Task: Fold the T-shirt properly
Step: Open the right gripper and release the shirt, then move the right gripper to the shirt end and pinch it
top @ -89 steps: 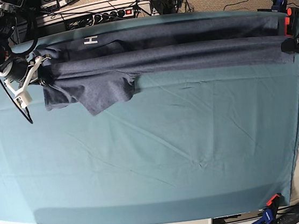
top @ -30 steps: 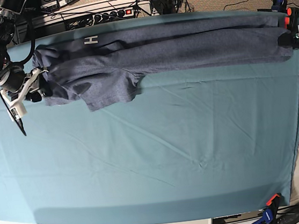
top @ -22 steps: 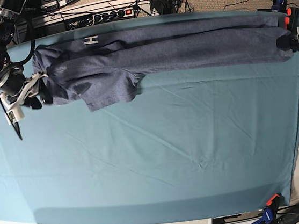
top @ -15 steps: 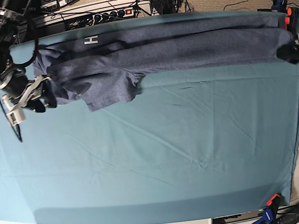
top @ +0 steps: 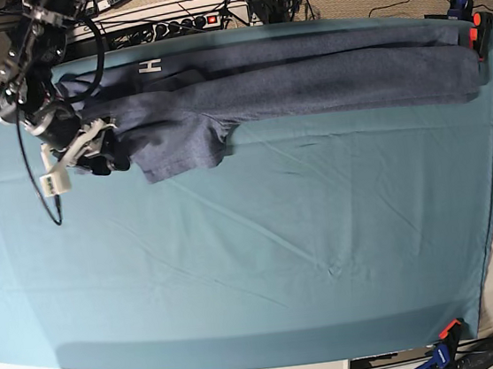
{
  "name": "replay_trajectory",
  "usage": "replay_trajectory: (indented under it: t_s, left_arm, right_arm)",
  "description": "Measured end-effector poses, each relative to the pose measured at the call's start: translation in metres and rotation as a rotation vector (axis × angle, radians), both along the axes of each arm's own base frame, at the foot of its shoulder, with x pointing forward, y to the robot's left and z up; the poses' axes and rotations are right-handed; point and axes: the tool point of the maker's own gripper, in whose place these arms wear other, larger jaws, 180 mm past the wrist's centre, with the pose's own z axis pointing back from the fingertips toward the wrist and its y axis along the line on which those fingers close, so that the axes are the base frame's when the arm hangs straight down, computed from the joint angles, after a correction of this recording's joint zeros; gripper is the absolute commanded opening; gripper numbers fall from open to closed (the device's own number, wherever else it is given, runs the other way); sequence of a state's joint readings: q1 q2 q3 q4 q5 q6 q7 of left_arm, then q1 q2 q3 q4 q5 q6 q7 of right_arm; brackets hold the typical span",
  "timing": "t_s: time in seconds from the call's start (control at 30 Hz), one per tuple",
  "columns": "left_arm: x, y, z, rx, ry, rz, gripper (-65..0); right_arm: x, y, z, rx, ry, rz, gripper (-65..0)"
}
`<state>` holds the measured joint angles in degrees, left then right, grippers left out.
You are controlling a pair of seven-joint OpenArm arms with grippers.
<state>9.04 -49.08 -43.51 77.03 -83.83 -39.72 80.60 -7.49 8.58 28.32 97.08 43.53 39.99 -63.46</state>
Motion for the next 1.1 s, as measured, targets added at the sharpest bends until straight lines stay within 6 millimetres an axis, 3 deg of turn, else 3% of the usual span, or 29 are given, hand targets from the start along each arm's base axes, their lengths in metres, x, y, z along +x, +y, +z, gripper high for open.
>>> replay_trajectory:
  t_s: [0.17, 0.3, 0.47, 0.6, 0.87, 1.1]
  left_arm:
    - [-0.001, 0.000, -0.001, 0.000, 0.003, 0.000, -32.6]
    - [-0.001, 0.000, -0.001, -0.001, 0.003, 0.000, -32.6]
    - [-0.002, 0.000, -0.001, -0.001, 0.005, 0.000, -32.6]
    - [-0.002, 0.000, -0.002, 0.000, 0.006, 0.000, -32.6]
    - [-0.005, 0.000, -0.004, 0.000, 0.017, 0.000, -32.6]
    - [-0.014, -0.001, -0.013, -0.005, 0.049, 0.001, -32.6]
  right_arm:
    - [0.023, 0.020, -0.027, 0.102, 0.065, 0.027, -37.3]
    - [0.040, 0.041, -0.027, 0.124, 0.068, 0.087, -37.3]
    - [0.042, 0.063, -0.028, 0.114, 0.082, 0.162, -37.3]
    - [0.040, 0.051, -0.040, 0.034, 0.130, 0.134, -37.3]
    - [0.049, 0.025, -0.044, -0.036, 0.135, 0.001, -37.3]
    - [0.051, 0.018, -0.046, -0.041, 0.157, -0.054, -37.3]
